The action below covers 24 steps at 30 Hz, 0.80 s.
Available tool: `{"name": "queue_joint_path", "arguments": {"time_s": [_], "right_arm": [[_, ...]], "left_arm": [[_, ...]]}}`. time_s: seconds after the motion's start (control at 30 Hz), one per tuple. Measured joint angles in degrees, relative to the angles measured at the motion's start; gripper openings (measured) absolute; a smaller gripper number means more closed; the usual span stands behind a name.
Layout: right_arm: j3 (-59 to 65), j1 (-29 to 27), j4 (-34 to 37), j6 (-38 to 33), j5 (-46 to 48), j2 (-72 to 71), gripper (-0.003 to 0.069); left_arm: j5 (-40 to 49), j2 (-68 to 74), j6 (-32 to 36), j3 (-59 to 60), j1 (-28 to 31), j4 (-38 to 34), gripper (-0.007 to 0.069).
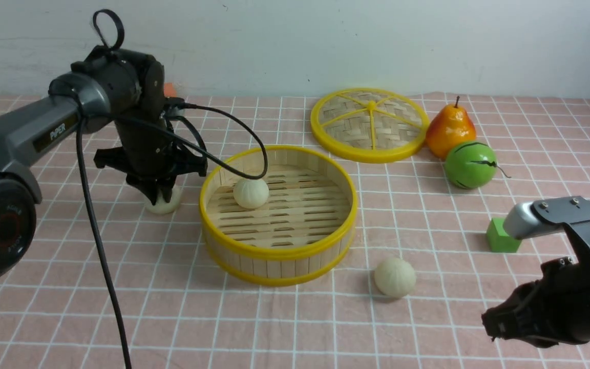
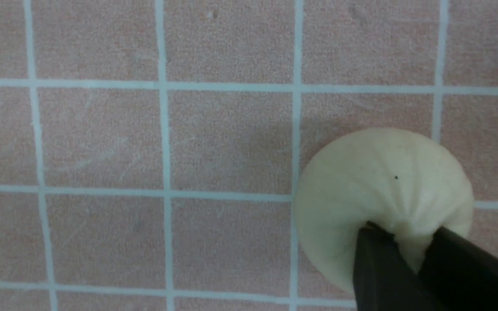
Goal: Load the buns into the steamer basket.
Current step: Use the left arm to grab a steamed stuffed bun, then use the left arm to put the steamed stuffed bun into the steamer
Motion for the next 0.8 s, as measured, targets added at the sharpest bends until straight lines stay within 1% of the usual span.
{"name": "queue_joint_path", "arguments": {"time_s": [0.03,0.07,0.1,0.2,0.37,0.53,0.63,0.67,0.7,0.8], "right_arm": [[0.00,0.00,0.00,0.00,0.00,0.00,0.0042],[0.00,0.00,0.00,0.00,-0.05,0.00,0.0042],[0.00,0.00,0.00,0.00,-0.05,0.00,0.0042],[0.00,0.00,0.00,0.00,-0.05,0.00,0.0042],[0.00,0.00,0.00,0.00,-0.05,0.00,0.0042],[0.00,0.00,0.00,0.00,-0.05,0.00,0.0042],[0.00,0.00,-0.05,0.00,-0.05,0.00,0.0043],[0.00,0.00,-0.05,0.00,-0.05,0.00,0.0044],[0.00,0.00,-0.05,0.00,-0.05,0.00,0.0044],[0.00,0.00,-0.05,-0.38,-0.05,0.00,0.0046]], "left_arm": [[-0.16,0.00,0.00,0.00,0.00,0.19,0.0066],[-0.75,-0.21,0.00,0.00,0.00,0.92,0.0010],[-0.93,-0.32,0.00,-0.07,0.00,1.29,-0.0008],[-0.86,-0.90,0.00,-0.07,0.00,1.49,-0.0013],[-0.21,-6.53,0.00,-0.07,-1.41,1.46,-0.0013],[2.44,-15.57,-0.02,-0.07,-8.00,0.00,-0.0013],[2.99,-18.11,-0.02,2.44,-13.40,-1.51,-0.0013],[1.42,-18.22,-0.02,5.14,-16.10,-2.19,-0.0013],[1.14,-18.16,-0.09,5.14,-16.10,-2.29,-0.0013],[-3.73,-16.18,-1.89,11.70,-19.56,-2.58,-0.0013]]}}
